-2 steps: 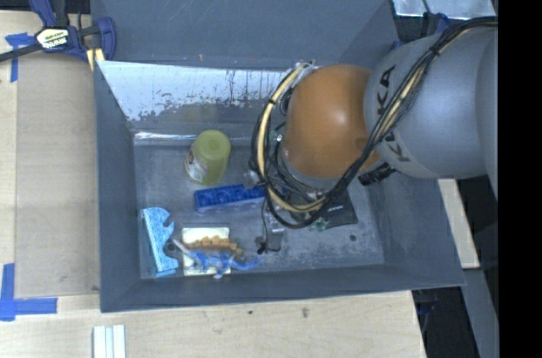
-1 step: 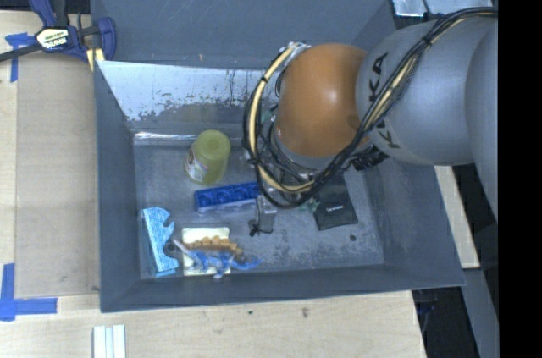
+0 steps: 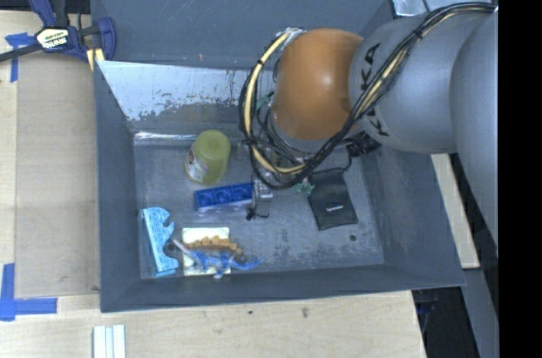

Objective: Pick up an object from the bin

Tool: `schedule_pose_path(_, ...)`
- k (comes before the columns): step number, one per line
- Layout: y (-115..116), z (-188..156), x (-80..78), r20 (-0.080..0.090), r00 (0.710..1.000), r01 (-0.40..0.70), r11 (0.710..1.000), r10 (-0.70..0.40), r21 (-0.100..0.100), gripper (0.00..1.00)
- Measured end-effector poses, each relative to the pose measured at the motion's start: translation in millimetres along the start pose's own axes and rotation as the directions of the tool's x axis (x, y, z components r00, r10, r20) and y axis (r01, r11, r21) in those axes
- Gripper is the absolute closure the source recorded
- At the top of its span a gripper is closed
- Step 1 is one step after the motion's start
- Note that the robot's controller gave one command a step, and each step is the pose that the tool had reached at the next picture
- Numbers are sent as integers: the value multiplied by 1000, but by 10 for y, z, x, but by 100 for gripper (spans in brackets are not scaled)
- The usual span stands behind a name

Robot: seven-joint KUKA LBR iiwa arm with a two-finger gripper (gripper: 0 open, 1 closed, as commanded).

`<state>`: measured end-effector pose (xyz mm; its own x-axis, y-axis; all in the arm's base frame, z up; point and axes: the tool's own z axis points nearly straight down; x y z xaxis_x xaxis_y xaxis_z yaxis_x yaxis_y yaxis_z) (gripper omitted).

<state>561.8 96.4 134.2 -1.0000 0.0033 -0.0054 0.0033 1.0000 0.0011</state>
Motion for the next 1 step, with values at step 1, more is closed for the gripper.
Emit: schedule_pose_path(1, 3, 82, -50, 6, 1000, 14, 1000, -14, 0, 0)
